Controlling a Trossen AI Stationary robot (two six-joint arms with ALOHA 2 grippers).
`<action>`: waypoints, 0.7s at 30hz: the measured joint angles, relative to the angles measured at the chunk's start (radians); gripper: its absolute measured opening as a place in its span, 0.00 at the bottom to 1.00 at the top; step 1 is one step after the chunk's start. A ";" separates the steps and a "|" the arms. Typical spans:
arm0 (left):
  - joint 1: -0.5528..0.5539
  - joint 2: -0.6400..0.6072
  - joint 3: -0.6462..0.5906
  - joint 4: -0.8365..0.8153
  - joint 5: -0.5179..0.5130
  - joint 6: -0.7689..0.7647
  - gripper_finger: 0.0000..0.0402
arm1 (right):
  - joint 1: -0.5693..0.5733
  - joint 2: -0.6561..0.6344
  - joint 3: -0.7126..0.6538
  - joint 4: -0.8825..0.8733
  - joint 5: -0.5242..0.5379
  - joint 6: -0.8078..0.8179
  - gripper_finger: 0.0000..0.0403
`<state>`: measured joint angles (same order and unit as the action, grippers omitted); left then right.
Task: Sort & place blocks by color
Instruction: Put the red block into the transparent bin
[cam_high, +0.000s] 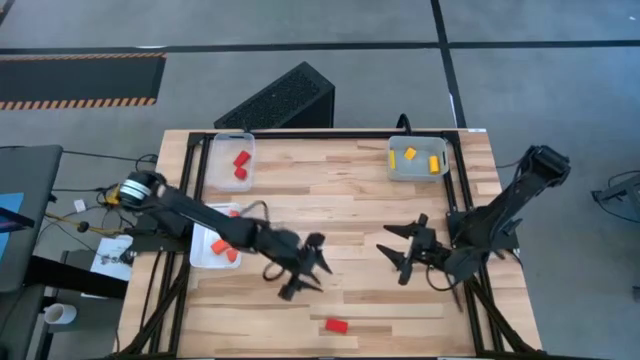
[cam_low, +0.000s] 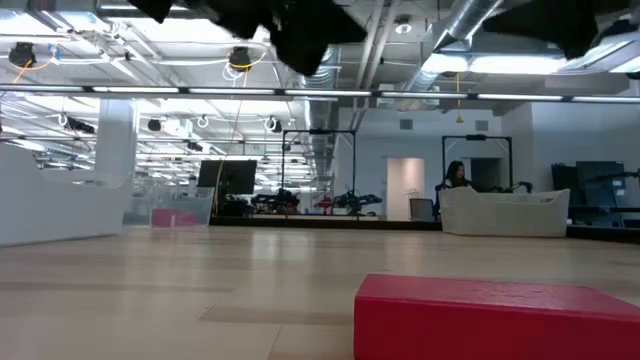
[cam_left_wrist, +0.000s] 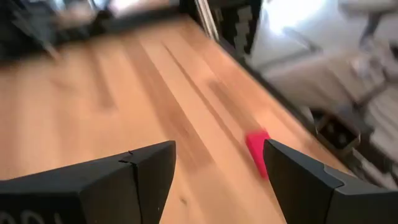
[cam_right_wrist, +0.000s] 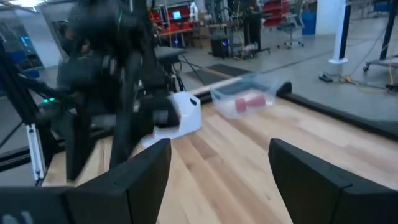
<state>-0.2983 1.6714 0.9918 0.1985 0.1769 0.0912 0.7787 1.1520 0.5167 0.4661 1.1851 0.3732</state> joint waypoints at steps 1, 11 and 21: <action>-0.018 0.033 0.021 -0.029 -0.007 -0.002 0.57 | 0.004 -0.017 0.000 -0.001 0.006 -0.017 0.72; -0.130 0.274 0.151 -0.048 -0.122 0.020 0.57 | 0.027 -0.086 0.000 -0.004 0.022 -0.086 0.72; -0.155 0.466 0.317 -0.066 -0.037 0.006 0.67 | 0.026 -0.084 0.000 -0.010 0.022 -0.086 0.72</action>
<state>-0.4530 2.1373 1.3088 0.1327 0.1401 0.0970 0.8051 1.0676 0.5167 0.4557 1.2068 0.2871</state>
